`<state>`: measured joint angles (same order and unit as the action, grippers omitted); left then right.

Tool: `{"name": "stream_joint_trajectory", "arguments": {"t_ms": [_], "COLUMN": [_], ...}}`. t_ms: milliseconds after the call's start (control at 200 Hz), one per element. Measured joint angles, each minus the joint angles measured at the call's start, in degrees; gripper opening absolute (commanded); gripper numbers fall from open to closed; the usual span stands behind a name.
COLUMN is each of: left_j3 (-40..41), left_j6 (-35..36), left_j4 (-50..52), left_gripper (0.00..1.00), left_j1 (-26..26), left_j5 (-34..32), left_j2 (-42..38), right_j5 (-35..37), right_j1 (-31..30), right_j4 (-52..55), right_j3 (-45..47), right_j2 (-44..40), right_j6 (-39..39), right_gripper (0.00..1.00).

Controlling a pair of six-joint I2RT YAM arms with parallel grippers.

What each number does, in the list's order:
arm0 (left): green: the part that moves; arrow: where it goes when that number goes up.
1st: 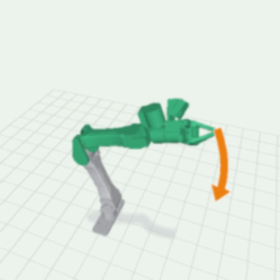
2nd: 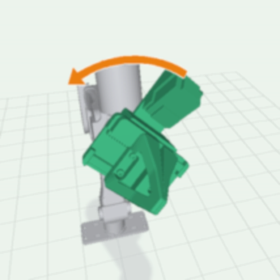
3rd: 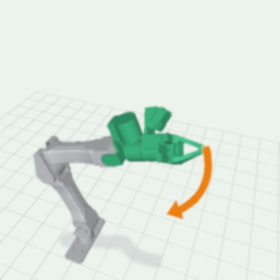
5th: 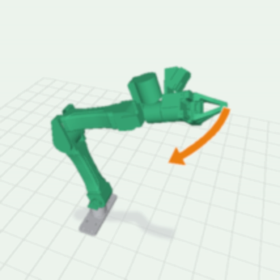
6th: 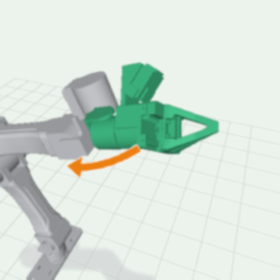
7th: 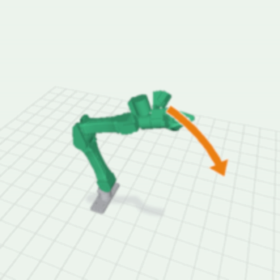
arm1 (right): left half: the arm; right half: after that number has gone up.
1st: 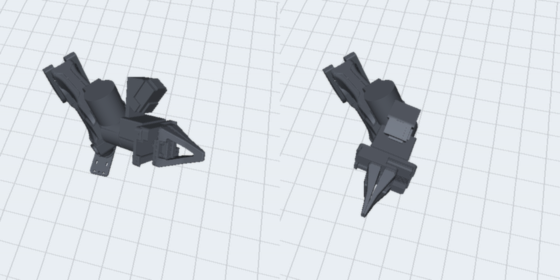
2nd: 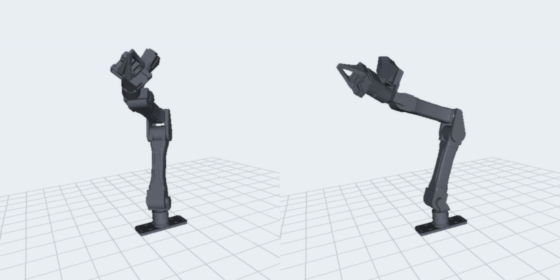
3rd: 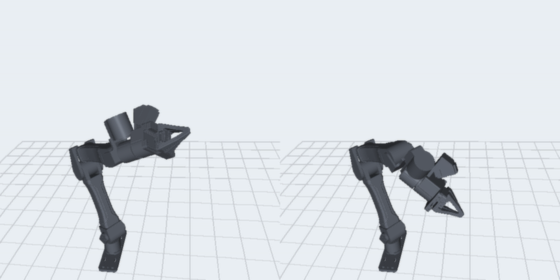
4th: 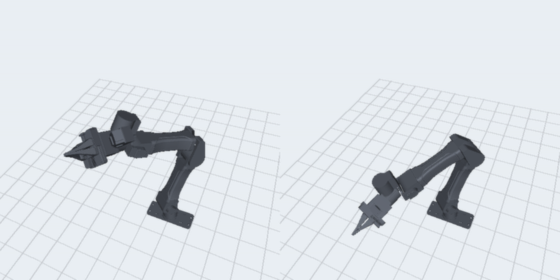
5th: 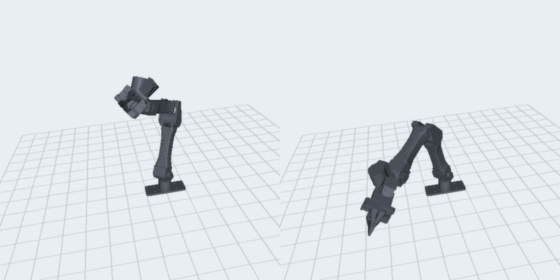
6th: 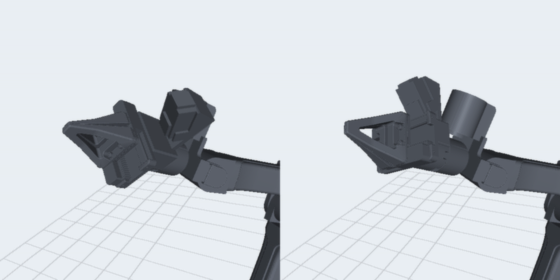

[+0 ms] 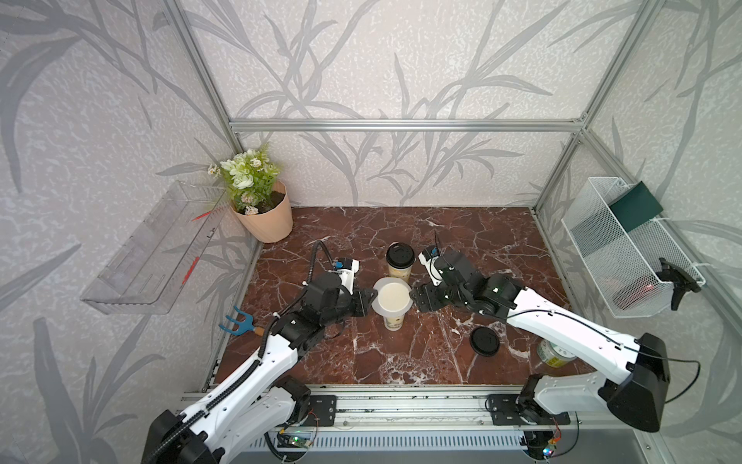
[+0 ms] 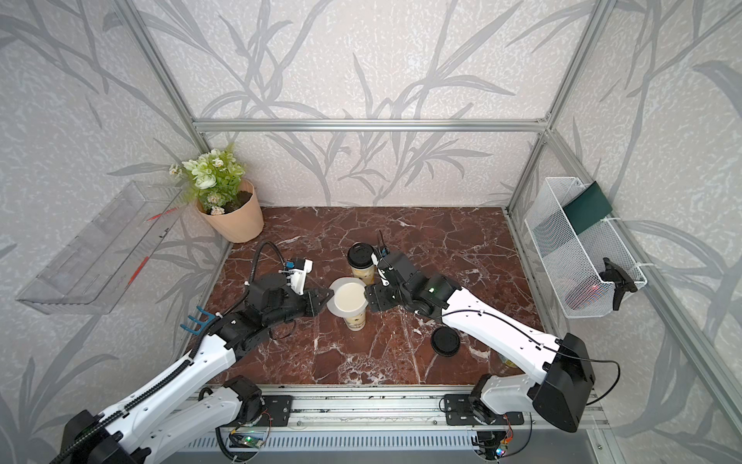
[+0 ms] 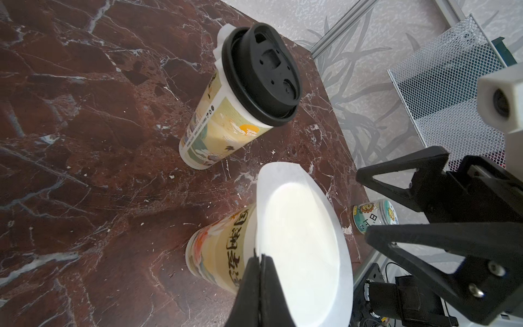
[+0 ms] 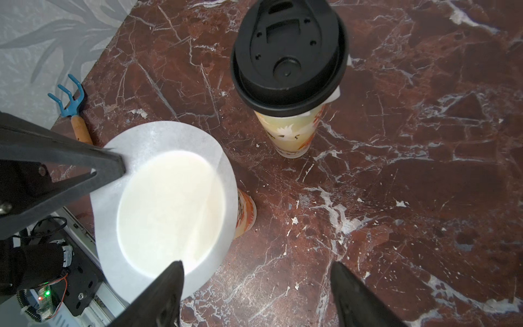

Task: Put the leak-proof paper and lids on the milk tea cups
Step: Place the leak-proof paper at the cup.

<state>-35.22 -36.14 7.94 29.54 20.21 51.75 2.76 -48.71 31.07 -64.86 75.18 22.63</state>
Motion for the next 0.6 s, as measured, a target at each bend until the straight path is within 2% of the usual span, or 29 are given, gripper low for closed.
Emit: {"name": "stream_joint_trajectory", "arguments": {"t_ms": [85, 175, 250, 425, 465, 600], "left_j3": [-0.31, -0.33, -0.33, -0.33, -0.33, -0.39], "left_j6": [0.02, 0.11, 0.15, 0.09, 0.11, -0.04], "left_j4": [0.26, 0.48, 0.68, 1.16, 1.14, 1.11], "left_gripper": [0.24, 0.23, 0.31, 0.37, 0.37, 0.25], "left_j1": [-0.04, -0.07, -0.11, -0.33, -0.37, -0.37], "left_j5": [-0.31, -0.61, -0.61, -0.83, -0.85, -0.81], "left_j2": [0.0, -0.02, -0.07, -0.52, -0.57, -0.5], "right_j5": [0.31, 0.39, 0.39, 0.74, 1.07, 2.01], "right_j1": [0.0, 0.02, 0.02, 0.07, 0.07, 0.44], "right_j4": [-0.04, -0.07, -0.07, 0.0, 0.0, 0.04], "right_j3": [0.0, 0.0, 0.0, 0.02, 0.13, 1.16], "right_j2": [-0.42, -0.44, -0.44, -0.55, -0.76, -2.6], "right_j6": [-0.02, 0.0, -0.02, 0.0, 0.04, 0.22], "right_gripper": [0.84, 0.85, 0.86, 0.88, 0.89, 0.9]}}
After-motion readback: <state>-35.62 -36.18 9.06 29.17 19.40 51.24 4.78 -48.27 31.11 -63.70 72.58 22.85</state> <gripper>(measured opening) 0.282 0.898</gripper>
